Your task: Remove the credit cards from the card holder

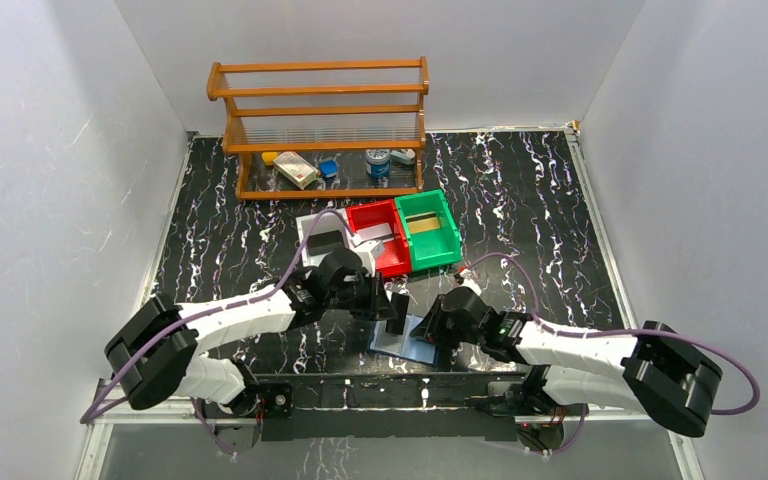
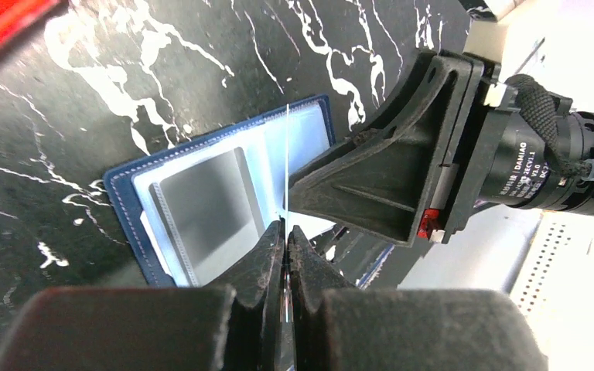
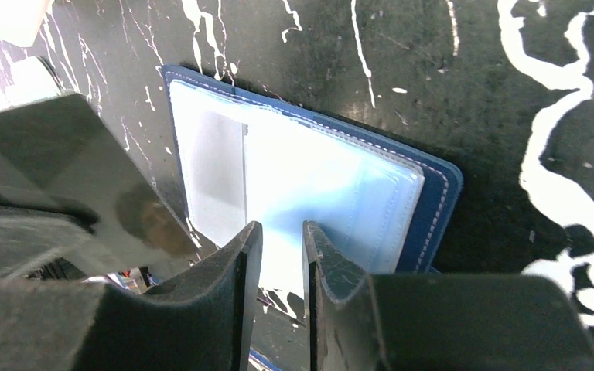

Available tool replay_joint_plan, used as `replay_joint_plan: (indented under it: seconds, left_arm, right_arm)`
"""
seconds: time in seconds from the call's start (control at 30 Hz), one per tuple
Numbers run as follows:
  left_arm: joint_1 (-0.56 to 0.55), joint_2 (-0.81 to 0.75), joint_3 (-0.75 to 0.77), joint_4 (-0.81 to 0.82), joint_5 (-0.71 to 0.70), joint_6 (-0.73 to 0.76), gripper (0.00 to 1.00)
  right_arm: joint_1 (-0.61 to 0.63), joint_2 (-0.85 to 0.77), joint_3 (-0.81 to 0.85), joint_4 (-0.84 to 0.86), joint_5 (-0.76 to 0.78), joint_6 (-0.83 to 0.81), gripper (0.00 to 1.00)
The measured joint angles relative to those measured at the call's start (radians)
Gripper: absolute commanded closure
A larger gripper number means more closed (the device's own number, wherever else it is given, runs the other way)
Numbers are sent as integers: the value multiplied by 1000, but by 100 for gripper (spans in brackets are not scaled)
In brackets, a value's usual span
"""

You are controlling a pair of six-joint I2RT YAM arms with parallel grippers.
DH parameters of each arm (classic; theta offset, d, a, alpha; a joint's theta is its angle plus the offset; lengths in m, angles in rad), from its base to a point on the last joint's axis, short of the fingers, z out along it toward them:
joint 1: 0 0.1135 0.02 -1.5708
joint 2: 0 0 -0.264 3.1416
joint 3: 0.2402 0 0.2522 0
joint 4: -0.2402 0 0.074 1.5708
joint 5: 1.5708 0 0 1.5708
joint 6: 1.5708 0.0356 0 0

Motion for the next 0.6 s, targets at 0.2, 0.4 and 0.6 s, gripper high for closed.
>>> replay_joint_plan:
  seconds: [0.2, 0.4, 0.6]
  left_arm:
    - [0, -64, 85, -137, -101, 119, 100]
    - [0, -153, 101, -239, -237, 222, 100]
    - [0, -203, 112, -304, -351, 325, 100]
  right_arm:
    - [0, -93, 4, -111, 18, -41, 61]
    - [0, -199, 75, -163, 18, -104, 59]
    - [0, -112, 87, -64, -25, -127, 58]
